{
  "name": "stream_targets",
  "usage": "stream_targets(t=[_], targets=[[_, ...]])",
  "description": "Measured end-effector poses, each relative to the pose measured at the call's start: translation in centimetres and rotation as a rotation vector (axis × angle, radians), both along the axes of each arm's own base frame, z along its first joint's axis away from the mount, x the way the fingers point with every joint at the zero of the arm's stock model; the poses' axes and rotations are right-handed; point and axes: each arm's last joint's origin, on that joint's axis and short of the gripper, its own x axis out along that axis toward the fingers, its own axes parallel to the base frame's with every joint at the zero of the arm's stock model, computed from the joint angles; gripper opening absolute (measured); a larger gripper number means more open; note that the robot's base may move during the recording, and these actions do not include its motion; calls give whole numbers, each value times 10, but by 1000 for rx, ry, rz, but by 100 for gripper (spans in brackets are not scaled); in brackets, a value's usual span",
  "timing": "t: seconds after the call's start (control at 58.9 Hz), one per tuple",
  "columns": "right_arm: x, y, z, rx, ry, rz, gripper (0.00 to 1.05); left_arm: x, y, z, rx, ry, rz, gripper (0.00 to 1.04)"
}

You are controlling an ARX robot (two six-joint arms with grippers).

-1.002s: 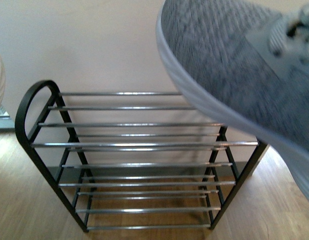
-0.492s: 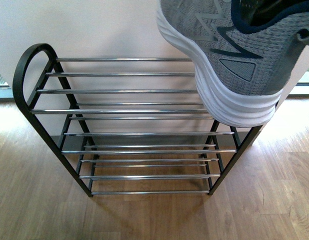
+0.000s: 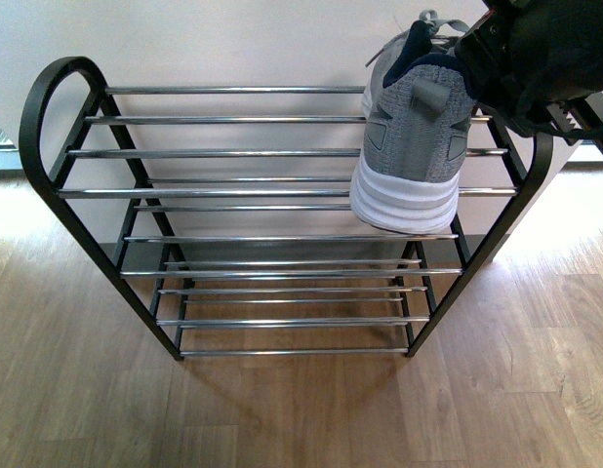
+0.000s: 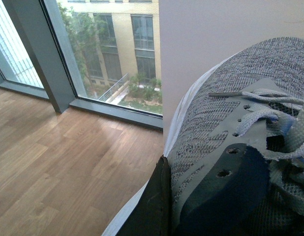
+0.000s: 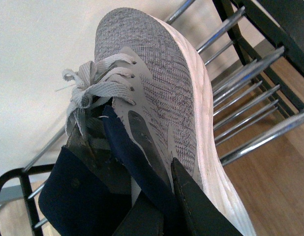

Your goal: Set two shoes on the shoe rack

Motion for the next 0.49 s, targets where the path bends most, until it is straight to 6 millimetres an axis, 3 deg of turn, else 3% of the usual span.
stream_targets(t=[0.272,0.492], targets=[[24,-26,-3,-127,-18,43,1,0,0,0,0,0,0,2],[44,-35,-15,-204,-8,104,1,0,0,0,0,0,0,2]])
